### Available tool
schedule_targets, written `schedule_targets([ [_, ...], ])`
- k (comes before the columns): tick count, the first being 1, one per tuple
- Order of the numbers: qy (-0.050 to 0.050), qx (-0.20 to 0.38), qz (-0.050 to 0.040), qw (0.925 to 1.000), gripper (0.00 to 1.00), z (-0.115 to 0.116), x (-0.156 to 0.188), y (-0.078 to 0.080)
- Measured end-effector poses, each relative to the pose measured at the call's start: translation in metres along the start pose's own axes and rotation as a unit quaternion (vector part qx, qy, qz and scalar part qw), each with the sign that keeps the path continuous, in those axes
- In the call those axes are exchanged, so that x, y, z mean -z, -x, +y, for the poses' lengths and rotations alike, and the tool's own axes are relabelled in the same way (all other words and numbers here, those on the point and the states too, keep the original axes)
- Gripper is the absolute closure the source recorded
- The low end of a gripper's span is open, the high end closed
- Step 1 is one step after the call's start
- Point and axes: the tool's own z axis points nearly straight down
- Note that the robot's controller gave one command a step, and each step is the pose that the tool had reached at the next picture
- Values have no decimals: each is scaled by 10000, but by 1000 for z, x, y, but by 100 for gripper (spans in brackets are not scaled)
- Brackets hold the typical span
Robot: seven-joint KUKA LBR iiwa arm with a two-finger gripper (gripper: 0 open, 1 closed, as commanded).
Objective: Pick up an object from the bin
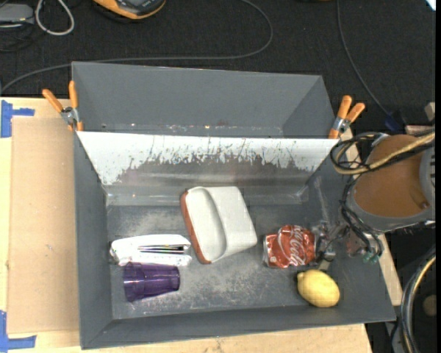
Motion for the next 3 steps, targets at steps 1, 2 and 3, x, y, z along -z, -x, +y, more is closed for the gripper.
schedule_targets([
  [1,0,-2,0,10000,100,0,0,0],
  [2,8,128,8,9999,100,38,-7,4],
  [3,0,-10,5,10000,100,29,-7,-4],
])
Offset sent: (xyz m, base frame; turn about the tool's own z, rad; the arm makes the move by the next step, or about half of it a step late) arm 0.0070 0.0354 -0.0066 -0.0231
